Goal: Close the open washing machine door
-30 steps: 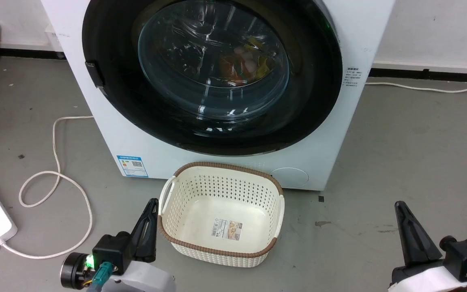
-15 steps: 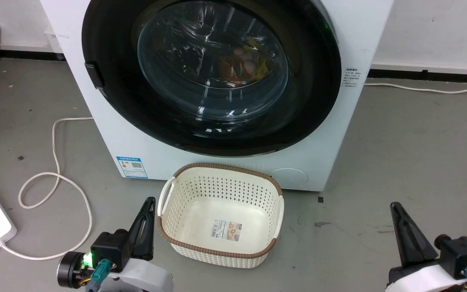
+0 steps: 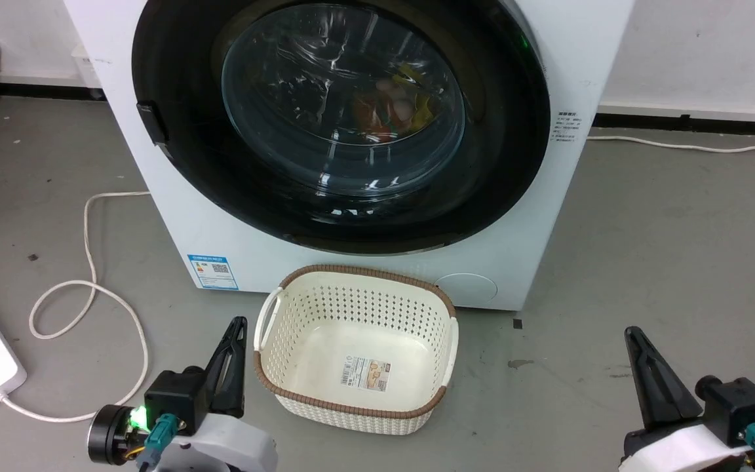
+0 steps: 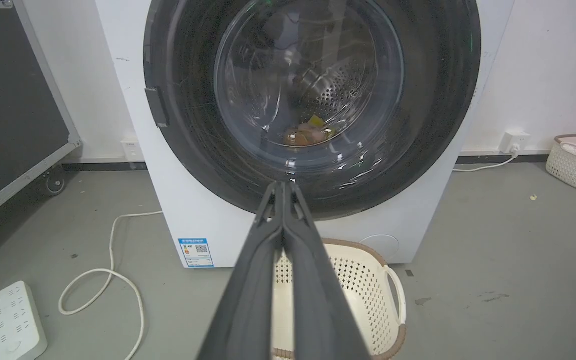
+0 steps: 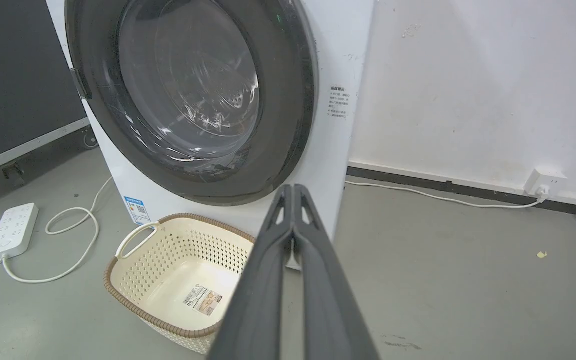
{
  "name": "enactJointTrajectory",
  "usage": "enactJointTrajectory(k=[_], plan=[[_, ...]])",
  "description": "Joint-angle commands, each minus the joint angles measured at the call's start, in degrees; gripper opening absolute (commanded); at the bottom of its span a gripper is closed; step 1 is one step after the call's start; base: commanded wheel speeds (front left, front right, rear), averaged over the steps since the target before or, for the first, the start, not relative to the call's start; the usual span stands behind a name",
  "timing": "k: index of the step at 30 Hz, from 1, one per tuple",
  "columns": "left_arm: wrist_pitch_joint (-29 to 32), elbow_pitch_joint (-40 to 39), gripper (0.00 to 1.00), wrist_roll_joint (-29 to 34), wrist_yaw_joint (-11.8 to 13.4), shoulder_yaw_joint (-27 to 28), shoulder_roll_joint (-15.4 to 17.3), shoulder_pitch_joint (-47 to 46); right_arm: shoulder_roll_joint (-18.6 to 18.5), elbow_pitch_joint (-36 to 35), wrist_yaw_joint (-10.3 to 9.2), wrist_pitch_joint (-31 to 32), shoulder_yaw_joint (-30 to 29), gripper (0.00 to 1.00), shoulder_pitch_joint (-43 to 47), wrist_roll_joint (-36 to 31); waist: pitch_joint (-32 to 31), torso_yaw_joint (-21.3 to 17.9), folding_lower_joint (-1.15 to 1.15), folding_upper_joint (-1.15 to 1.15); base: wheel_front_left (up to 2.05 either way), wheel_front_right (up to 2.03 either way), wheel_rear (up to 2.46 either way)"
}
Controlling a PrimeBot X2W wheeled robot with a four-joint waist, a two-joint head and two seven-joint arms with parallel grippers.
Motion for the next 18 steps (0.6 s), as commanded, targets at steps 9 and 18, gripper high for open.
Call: enactJointTrajectory(k=[9, 18], plan=[[1.26, -0.90, 0.00, 0.70, 0.56, 0.73, -0.33, 0.98, 0.14, -0.71, -0.02, 1.33, 0.54, 0.00, -0.64, -0.47, -0.13, -0.07, 0.00, 0.00, 0.00, 0.00, 0.00], [2.31, -1.50, 0.00, 1.10, 0.78, 1.18, -0.42, 1.12, 0.16, -0.95, -0.02, 2.38, 0.94, 0.00, -0.77, -0.61, -0.26, -0.14, 0.00, 0.00, 0.00, 0.00, 0.00]])
